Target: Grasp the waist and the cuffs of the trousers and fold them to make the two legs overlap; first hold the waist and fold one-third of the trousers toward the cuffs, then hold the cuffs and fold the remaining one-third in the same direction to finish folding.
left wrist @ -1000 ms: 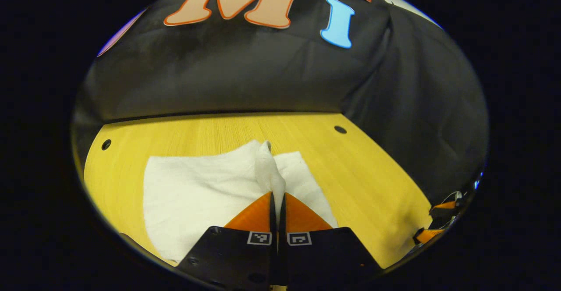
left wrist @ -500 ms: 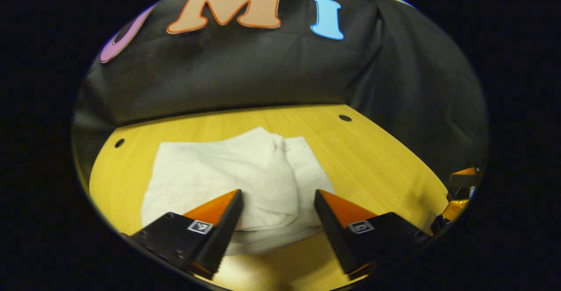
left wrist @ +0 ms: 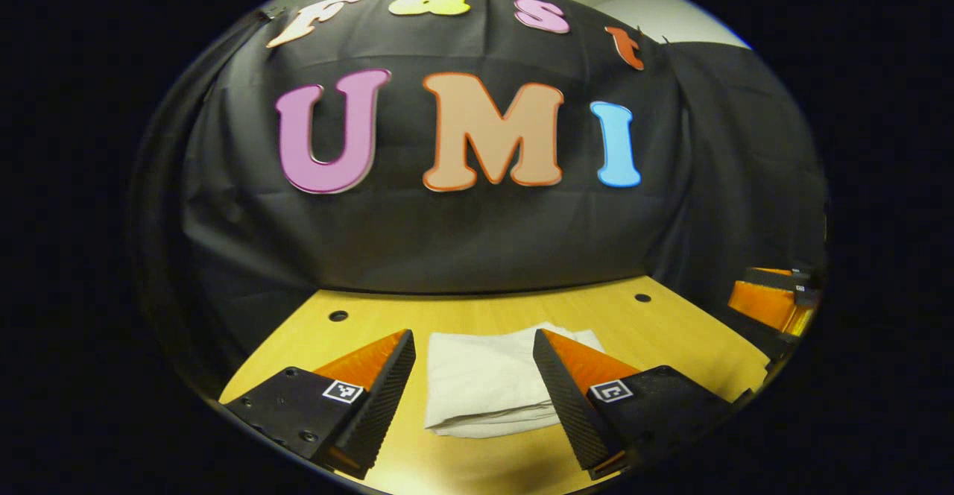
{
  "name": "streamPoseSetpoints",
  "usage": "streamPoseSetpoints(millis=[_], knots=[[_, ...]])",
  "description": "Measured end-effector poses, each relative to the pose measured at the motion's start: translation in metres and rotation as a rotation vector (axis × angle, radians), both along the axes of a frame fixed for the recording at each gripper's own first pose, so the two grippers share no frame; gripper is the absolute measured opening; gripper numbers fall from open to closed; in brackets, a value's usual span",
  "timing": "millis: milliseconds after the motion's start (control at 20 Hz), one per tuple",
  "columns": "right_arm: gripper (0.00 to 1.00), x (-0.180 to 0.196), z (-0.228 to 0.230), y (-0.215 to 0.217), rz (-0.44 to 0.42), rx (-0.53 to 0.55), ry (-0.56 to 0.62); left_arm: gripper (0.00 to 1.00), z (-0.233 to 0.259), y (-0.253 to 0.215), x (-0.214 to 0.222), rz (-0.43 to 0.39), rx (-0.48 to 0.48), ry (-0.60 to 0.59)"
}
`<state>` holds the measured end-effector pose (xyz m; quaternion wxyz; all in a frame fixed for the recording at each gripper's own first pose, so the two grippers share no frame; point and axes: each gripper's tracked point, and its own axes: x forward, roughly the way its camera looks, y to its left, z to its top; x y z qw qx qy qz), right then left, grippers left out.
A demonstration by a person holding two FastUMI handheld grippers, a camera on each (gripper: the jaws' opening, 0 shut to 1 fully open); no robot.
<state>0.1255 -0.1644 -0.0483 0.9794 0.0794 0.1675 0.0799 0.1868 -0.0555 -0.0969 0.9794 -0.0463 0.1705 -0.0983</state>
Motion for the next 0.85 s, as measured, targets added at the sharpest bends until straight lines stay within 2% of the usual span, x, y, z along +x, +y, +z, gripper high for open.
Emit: streamPoseSetpoints(millis=[100,250,350,450,550,700,850], knots=[[0.97,0.006,0.026,0.021,0.014,0.026,-0.057,0.95,0.033,0.031,-0.002,0.062,-0.031,-0.083],[0.97,0.009,0.055,0.043,0.020,0.040,-0.116,0.95,0.070,0.074,-0.004,0.123,-0.005,-0.181],[0.94,0.008,0.065,0.046,0.009,0.020,-0.135,0.95,0.083,0.093,-0.007,0.133,0.036,-0.215],[0.97,0.007,0.080,0.046,-0.022,0.004,-0.168,0.92,0.094,0.107,-0.006,0.126,0.068,-0.236],[0.97,0.008,0.096,0.050,-0.046,-0.005,-0.219,0.95,0.098,0.110,-0.009,0.114,0.070,-0.247],[0.97,0.006,0.102,0.064,-0.035,-0.033,-0.238,0.92,0.095,0.111,-0.014,0.099,0.068,-0.246],[0.97,0.000,0.105,0.078,-0.016,-0.052,-0.244,0.95,0.098,0.117,-0.015,0.102,0.066,-0.256]])
